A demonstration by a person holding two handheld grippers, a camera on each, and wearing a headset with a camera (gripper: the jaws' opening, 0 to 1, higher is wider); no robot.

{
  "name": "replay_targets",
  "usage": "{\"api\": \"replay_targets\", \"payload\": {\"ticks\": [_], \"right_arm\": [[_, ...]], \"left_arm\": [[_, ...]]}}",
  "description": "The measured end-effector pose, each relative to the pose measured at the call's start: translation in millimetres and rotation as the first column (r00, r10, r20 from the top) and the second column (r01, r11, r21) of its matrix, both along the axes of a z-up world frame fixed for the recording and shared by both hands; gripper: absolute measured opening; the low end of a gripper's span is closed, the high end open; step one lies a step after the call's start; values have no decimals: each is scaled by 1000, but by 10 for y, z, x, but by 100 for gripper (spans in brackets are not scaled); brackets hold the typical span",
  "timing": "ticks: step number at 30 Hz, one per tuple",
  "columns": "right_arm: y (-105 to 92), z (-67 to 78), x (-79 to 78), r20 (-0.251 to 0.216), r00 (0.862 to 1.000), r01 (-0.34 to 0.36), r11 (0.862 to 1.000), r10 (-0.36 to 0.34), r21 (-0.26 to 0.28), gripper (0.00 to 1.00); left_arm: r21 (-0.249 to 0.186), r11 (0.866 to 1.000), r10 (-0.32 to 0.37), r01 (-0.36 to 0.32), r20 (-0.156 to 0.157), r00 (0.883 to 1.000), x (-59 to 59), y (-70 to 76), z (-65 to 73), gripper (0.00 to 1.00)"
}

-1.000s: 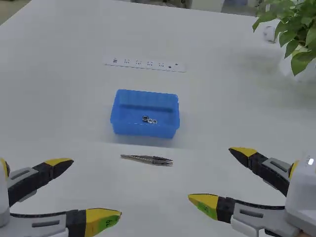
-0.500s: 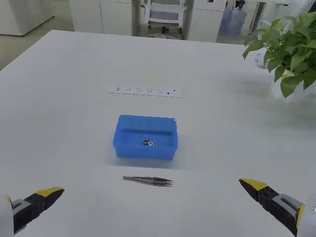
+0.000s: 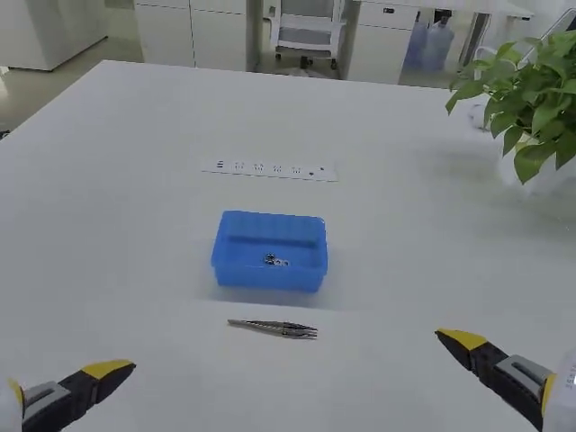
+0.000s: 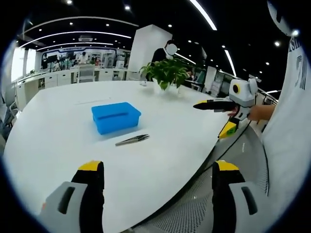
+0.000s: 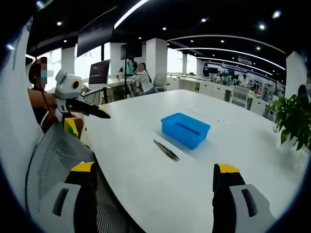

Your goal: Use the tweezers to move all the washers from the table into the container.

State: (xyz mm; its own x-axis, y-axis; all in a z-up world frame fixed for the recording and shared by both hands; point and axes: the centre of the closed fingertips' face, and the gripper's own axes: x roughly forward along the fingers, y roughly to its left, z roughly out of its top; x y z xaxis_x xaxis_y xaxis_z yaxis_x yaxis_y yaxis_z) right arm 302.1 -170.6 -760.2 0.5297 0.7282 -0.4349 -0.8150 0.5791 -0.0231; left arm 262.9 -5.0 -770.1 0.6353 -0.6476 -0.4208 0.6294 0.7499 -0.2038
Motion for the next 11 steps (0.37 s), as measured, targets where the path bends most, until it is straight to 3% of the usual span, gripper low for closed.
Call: {"api": "replay_targets", "payload": {"ticks": [11], "right_arm": [[0,36,55,-12,1000,2,1000,-2,27,100]], "left_arm": [[13,1000,-13,13,16,1000,49,35,50,98]]}}
